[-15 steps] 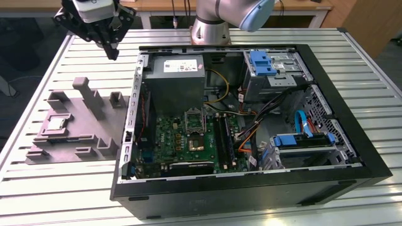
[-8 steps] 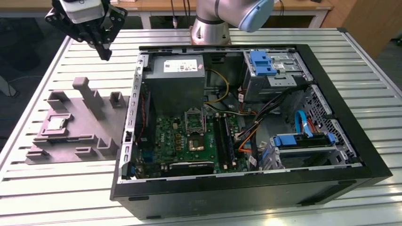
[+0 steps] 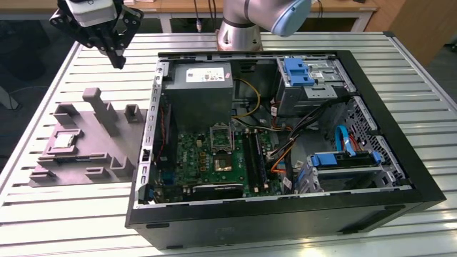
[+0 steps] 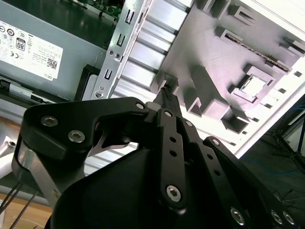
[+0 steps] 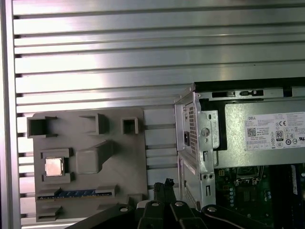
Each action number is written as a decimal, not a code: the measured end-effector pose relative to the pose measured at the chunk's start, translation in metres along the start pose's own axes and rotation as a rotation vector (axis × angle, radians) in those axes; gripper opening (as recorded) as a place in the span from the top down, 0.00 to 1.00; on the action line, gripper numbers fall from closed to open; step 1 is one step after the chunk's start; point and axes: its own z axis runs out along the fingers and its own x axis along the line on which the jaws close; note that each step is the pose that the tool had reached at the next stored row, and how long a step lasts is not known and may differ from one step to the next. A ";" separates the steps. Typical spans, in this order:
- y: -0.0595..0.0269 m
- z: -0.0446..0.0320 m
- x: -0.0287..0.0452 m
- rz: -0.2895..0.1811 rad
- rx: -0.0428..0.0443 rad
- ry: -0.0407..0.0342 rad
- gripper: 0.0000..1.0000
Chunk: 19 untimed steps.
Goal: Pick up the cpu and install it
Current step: 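Reach for the cpu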
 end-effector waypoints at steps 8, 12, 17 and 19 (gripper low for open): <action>-0.0001 -0.0001 0.0017 0.000 0.0001 0.0001 0.89; -0.0003 -0.0001 0.0036 0.000 0.0001 0.0000 0.89; -0.0007 -0.0002 0.0095 0.000 0.0000 0.0000 0.89; -0.0009 -0.0003 0.0113 0.000 0.0000 0.0000 0.89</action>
